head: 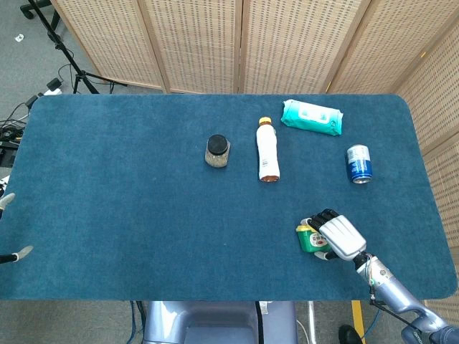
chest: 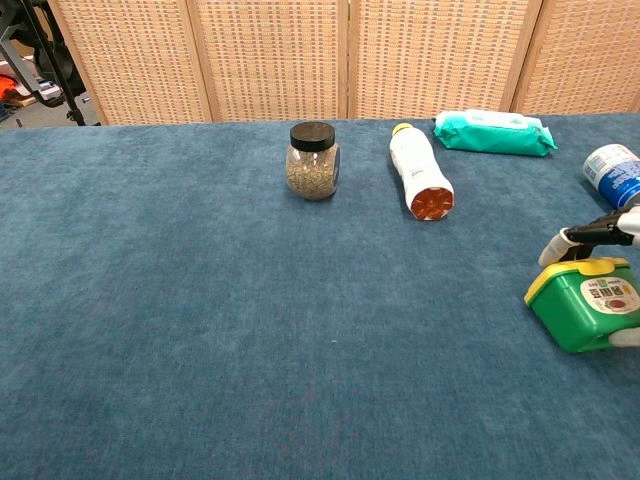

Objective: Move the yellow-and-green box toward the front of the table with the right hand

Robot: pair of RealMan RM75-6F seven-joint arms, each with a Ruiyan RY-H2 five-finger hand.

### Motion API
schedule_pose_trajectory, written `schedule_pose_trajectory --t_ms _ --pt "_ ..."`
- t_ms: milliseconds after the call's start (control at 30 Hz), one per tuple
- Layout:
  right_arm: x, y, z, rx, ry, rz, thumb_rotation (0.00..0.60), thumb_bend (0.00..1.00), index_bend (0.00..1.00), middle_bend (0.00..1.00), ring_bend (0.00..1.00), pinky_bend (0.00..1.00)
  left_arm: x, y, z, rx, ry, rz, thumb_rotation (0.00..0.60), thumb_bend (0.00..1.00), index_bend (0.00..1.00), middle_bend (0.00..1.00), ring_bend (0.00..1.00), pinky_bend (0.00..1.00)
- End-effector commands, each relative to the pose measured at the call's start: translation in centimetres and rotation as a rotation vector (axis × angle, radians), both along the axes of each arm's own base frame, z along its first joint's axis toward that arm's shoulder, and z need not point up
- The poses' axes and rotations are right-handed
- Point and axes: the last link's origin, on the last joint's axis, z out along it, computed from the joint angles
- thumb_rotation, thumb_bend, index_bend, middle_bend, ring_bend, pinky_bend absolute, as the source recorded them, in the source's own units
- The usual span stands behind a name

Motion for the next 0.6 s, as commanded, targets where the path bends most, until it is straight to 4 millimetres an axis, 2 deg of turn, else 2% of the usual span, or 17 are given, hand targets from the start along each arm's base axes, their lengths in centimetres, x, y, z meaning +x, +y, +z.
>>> schedule_pose_trajectory --t_ms 33,67,167,300,400,600 --pt "0.4 0.0 0.5 0.001 -0.024 0.011 0.600 0.58 0.41 0.43 0.34 0.27 0.0 0.0 0.0 0.001 -0.001 0.001 0.600 0.00 0.00 0.00 0.00 0.00" --pt "0.5 0.0 0.7 0.001 -0.029 0.013 0.600 0.59 0.41 0.43 0.34 0.27 0.0 0.0 0.0 0.001 -0.001 0.001 0.600 0.00 0.00 0.00 0.00 0.00" --pt "1.6 -0.3 3.1 0.043 -0.065 -0.008 0.600 0.64 0.41 0.44 0.35 0.27 0.0 0.0 0.0 -0.001 0.000 0.001 0.600 0.00 0.00 0.00 0.00 0.00" --pt "2.4 -0.6 4.5 0.091 -0.069 -0.051 0.600 0.67 0.41 0.44 0.36 0.27 0.0 0.0 0.0 -0.002 0.001 0.000 0.600 0.00 0.00 0.00 0.00 0.00" --pt "4.0 -1.7 6.8 0.168 -0.071 -0.143 0.600 0.72 0.42 0.44 0.36 0.27 0.1 0.0 -0.1 -0.003 0.003 -0.002 0.600 0.00 0.00 0.00 0.00 0.00" --pt "5.9 -3.9 8.7 0.273 -0.023 -0.298 0.600 0.87 0.43 0.47 0.39 0.27 0.1 -0.1 -0.1 -0.004 0.004 -0.003 0.600 0.00 0.00 0.00 0.00 0.00"
